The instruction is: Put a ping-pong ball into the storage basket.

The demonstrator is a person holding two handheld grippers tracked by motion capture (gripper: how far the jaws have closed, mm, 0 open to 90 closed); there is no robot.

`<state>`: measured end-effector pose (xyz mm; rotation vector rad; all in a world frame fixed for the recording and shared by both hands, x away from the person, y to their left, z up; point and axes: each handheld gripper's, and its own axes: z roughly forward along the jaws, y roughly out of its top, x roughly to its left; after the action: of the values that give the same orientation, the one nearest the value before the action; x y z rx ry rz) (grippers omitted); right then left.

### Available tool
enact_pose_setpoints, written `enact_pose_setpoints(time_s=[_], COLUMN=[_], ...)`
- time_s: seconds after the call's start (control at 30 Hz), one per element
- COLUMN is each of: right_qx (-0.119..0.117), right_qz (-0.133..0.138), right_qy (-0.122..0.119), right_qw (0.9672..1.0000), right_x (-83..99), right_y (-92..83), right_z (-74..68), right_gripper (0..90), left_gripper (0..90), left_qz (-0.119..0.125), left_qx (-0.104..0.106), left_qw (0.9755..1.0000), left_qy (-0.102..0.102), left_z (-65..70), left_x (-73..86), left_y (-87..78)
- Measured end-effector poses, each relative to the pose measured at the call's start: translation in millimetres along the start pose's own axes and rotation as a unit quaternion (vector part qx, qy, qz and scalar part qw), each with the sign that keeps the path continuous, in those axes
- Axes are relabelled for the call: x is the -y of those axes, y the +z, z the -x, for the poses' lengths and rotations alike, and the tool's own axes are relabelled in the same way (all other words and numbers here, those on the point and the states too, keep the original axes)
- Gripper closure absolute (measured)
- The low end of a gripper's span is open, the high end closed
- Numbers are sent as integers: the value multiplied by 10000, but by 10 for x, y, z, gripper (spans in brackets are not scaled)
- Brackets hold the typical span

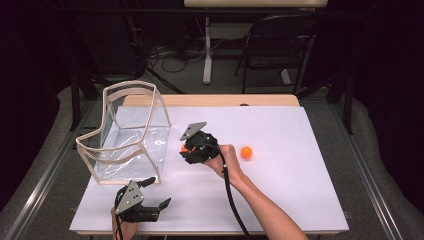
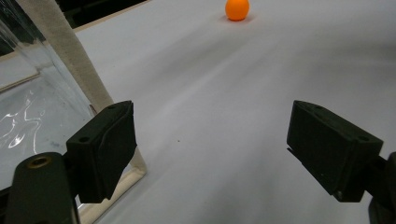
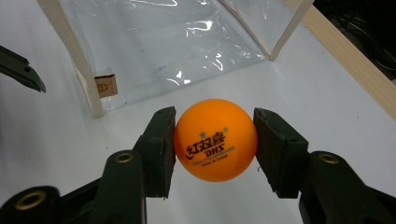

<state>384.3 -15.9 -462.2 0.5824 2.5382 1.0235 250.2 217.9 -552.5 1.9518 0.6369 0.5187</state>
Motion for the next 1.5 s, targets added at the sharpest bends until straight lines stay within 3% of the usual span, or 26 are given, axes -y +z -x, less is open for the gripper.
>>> enact_pose_setpoints(time_s=[1.5], right_qx=[-20], right_qz=[113], right_qy=[-214], right_qw=[9997], right_x=[-451], right_y=[-45], right_z=[37], right_gripper=[506], left_gripper=[157], left_qz=[15], left_qx=[-17], left_qw=[10000], left_qy=[-29], left_z=[-16], left_x=[5], left_y=[-10])
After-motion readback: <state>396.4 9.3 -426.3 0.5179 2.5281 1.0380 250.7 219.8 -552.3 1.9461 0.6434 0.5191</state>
